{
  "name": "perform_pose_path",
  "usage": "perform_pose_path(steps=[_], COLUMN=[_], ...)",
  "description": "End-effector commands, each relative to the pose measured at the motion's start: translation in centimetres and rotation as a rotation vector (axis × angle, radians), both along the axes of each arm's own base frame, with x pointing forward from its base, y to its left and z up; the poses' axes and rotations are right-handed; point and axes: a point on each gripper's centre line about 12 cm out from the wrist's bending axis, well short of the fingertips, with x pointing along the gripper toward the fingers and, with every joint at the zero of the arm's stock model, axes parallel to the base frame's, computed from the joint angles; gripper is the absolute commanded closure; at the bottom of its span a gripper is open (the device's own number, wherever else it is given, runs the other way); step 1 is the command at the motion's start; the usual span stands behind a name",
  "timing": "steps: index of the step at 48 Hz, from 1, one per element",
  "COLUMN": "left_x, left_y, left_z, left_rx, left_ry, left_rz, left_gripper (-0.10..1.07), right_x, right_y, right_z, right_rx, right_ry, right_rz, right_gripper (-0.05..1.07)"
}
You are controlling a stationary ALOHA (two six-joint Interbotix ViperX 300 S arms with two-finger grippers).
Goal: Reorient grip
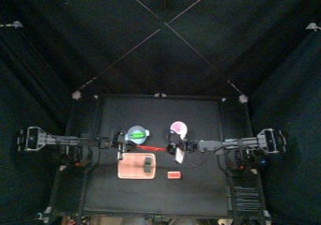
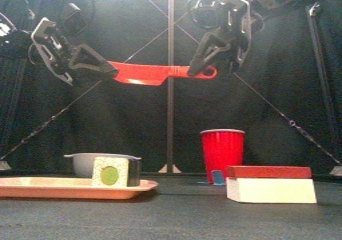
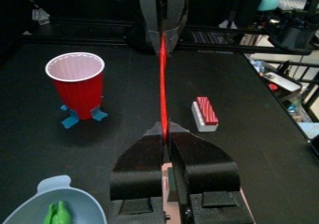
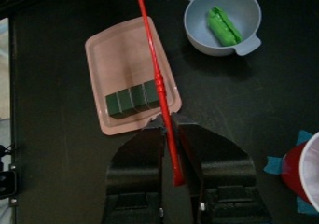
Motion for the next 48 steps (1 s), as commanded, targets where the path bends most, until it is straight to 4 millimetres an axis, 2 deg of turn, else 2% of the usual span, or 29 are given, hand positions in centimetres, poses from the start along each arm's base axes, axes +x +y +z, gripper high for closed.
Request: perform_pose_path(steps=[1,13,31,39,48], left_x=[0.1,-0.6,-1.3,-1.3,-1.4], left_y=[0.0,-0.4,-0.7,-1.0,-1.0], left_z=[0.3,-1.1,-2.2,-2.3,-3.0], left_rx=[0.005,0.054,0.057,0.063,0.072], left_ry=[-0.011,0.053,0.092,0.092,0.150], left_rz=[-0.006,-0.041,-0.049,-0.064,-0.059], left_gripper=[0.62,0.62,0.62,0.63,0.63], right_x=[0.1,0.4,2.3,3.1,3.2], right_y=[0.1,0.7,2.3,2.6,2.7], right_z=[0.9,0.3,-3.5,-3.7,-3.6], right_rx=[-0.003,-0.082,-0.158,-0.159,-0.157], right_ry=[-0.028,-0.035,0.033,0.039,0.044], right_rz=[0.004,0.066,0.167,0.174,0.171], right_gripper=[0.59,0.60,0.60,0.60,0.60])
